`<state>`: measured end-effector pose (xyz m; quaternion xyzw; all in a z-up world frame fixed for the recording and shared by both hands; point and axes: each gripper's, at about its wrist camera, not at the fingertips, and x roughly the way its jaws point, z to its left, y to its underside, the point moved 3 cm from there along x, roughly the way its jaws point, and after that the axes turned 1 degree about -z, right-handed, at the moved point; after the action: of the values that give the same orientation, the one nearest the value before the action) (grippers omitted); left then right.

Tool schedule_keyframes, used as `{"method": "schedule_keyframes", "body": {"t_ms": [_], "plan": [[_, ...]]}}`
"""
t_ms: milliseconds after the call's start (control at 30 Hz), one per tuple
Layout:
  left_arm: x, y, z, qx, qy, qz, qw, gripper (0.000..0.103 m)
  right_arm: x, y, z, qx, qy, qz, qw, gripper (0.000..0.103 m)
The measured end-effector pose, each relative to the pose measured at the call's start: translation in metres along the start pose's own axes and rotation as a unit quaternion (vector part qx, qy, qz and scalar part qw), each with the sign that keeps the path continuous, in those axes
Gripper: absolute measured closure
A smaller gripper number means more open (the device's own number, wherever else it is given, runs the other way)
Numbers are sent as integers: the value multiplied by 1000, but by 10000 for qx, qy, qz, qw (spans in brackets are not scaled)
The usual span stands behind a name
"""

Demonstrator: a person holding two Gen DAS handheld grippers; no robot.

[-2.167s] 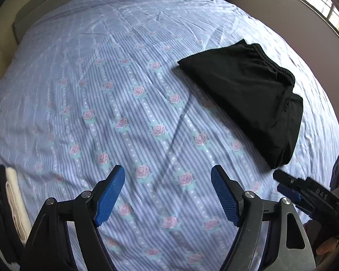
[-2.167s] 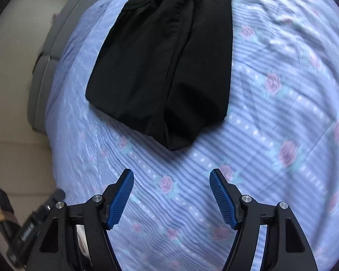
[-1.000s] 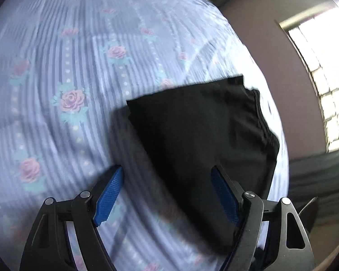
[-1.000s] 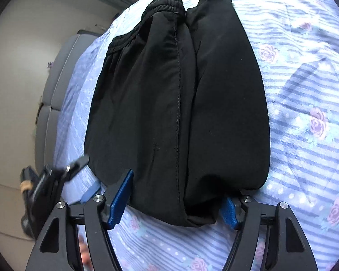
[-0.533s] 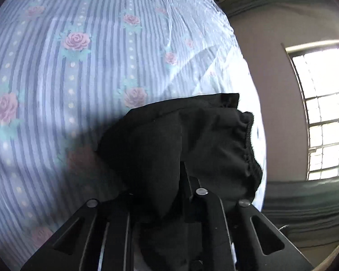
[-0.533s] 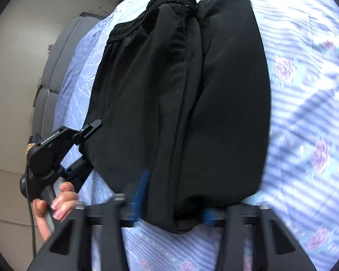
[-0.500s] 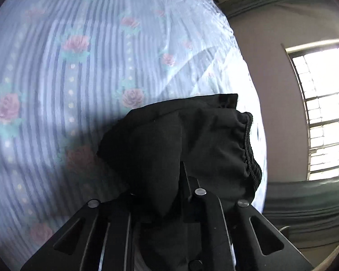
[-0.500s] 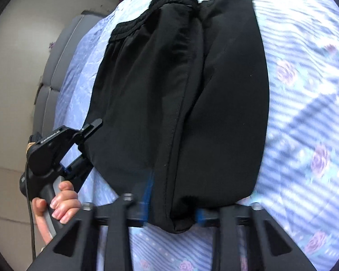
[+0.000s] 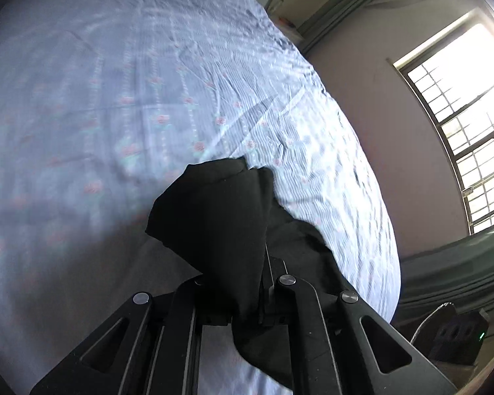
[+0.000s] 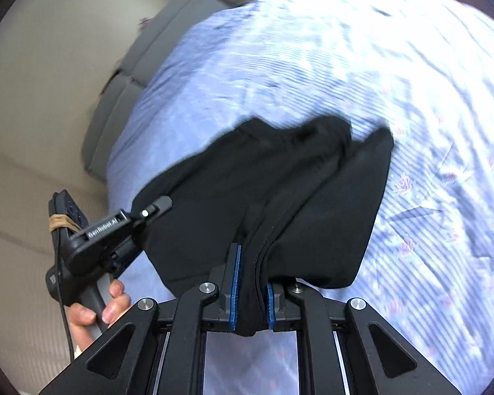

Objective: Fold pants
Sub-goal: 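Lift and carry the folded shorts toward the stack on the white towel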

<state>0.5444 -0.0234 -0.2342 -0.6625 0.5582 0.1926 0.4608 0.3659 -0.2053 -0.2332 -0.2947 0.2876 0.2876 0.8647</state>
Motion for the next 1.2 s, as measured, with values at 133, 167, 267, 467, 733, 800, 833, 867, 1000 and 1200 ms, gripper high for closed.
{"method": "schedule_keyframes", "body": {"t_ms": [133,167,267,467,733,800,833,867,1000,1200], "plan": [[-68,32,-2,-18,-112,-250,9996,92,-37,25,31,-280,-294,170,9990,89],[-86,42,-2,-53,-130,-316,9994,92,-47,34,41,-351,-369,203,9985,89],[-139,73,2,-187,-163,-485,9985,92,-74,65,64,-592,-513,323,9964,89],[-230,147,10,-476,-394,-814,9948,92,-126,133,96,-1302,-760,743,9858,89],[-329,253,13,-1103,-969,-1378,9795,92,-171,198,139,-2400,-1314,1612,9482,89],[-351,280,15,-1381,-1082,-1558,9721,92,-177,211,148,-2707,-1464,1797,9343,89],[-359,291,15,-1529,-1160,-1646,9675,92,-178,218,152,-2851,-1536,1889,9271,89],[-369,305,16,-1705,-1256,-1738,9617,92,-180,225,157,-2991,-1621,2001,9188,89],[-397,346,18,-2163,-1481,-2104,9418,92,-187,255,172,-3518,-1955,2298,8861,89],[-434,394,31,-2620,-1771,-2539,9141,92,-191,296,202,-3921,-2273,2677,8502,89]]}}
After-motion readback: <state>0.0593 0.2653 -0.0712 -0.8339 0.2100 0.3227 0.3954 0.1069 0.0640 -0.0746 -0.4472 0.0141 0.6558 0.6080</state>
